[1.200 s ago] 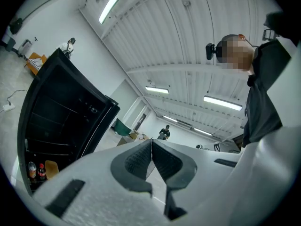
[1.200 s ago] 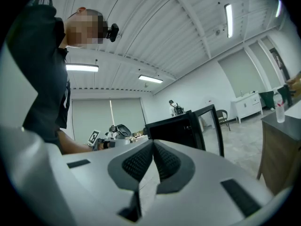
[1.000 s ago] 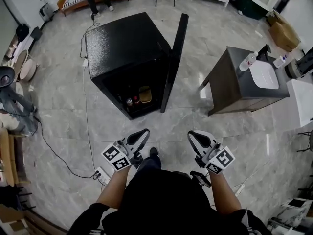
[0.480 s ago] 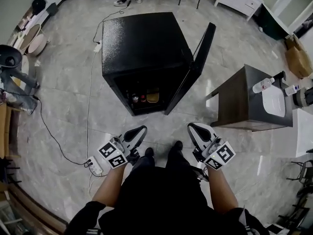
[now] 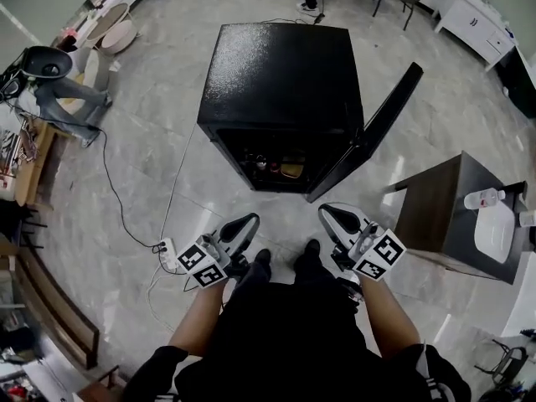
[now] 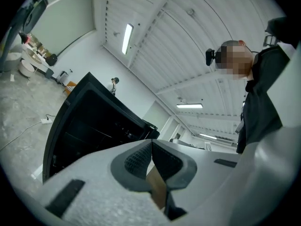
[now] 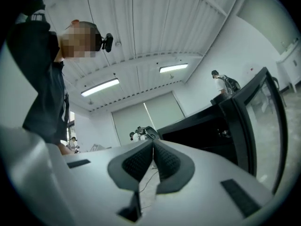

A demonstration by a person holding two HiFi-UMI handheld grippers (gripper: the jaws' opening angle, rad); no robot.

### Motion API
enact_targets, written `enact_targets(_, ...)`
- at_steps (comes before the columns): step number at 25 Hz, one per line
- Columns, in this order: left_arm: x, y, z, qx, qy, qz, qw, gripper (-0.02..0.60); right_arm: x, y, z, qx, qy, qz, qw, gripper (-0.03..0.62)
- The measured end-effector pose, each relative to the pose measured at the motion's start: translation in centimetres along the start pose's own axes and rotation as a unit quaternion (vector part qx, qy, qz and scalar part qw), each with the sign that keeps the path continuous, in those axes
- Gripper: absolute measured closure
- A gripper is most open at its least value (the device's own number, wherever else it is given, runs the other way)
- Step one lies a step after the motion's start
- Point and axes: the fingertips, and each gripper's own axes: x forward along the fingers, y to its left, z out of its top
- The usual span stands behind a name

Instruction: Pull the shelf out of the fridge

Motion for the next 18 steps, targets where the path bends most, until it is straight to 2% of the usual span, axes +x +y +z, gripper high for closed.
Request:
enact_targets(4,1.7,-0.7,-0.8,0.006,-0.01,0.025,0.9996,0.558,0.3,-1.8,0.6,0.018,-0.008,0.036,0.999,0.568)
enact_targets(9,3.6,-1.0,-1.6,0.001,-0.024,0.05,0.9985,0.558,0.7,-3.3,-0.1,0.091,-0.02,0.072,0.993,0.568)
enact_targets(15,5.2,-0.6,-1.9,-0.026,-0.048,0.059,0.9968,0.558,0.4,-6.1,-0.5,0.194,-0.055,0.066,0.977,0.568)
enact_targets(18,5.6,0.3,-1.5,-0.041,-0.059,0.058,0.9957,0.558,0.8,-6.8,-0.9,0.213,-0.064,0.056,0.973,0.568)
